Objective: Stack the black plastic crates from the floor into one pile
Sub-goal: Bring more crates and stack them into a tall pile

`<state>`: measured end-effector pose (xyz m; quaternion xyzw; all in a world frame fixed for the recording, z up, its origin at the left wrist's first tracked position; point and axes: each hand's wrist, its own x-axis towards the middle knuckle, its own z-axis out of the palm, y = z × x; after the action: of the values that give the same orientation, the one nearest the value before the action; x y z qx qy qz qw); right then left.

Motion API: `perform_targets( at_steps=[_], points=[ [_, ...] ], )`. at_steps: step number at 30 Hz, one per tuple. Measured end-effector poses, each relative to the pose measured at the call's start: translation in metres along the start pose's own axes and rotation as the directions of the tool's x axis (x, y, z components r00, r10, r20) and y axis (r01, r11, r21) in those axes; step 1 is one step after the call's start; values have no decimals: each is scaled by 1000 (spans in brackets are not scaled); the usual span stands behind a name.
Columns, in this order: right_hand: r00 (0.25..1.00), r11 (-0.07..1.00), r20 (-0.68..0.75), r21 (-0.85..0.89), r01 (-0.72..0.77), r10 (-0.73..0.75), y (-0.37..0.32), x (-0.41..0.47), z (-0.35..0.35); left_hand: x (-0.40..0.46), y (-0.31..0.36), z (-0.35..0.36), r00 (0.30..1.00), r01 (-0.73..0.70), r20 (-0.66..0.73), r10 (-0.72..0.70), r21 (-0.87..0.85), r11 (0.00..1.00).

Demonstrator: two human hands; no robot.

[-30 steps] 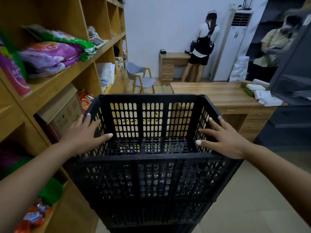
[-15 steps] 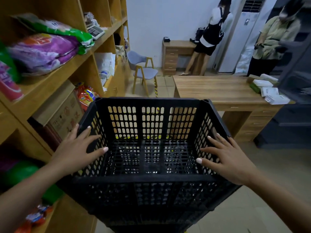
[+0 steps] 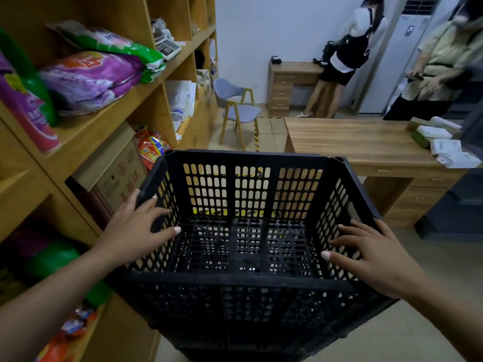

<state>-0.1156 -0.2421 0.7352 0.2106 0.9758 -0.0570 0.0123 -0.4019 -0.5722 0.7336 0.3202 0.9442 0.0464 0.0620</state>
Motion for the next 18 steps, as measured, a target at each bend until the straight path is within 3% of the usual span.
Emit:
perform_targets(
  at_steps=[12, 15, 18],
  points=[
    [992, 990, -79, 91, 109, -102, 0, -5, -3, 1, -1, 5, 997, 2, -72, -6, -57, 998],
    [950, 980, -269, 75, 185, -158, 1, -8, -1, -2, 1, 1, 987, -32, -160, 9, -145, 989],
    [863, 965, -438, -44, 258, -251, 1, -15, -1, -11, 8, -6, 977, -95, -201, 75, -92, 991]
  ],
)
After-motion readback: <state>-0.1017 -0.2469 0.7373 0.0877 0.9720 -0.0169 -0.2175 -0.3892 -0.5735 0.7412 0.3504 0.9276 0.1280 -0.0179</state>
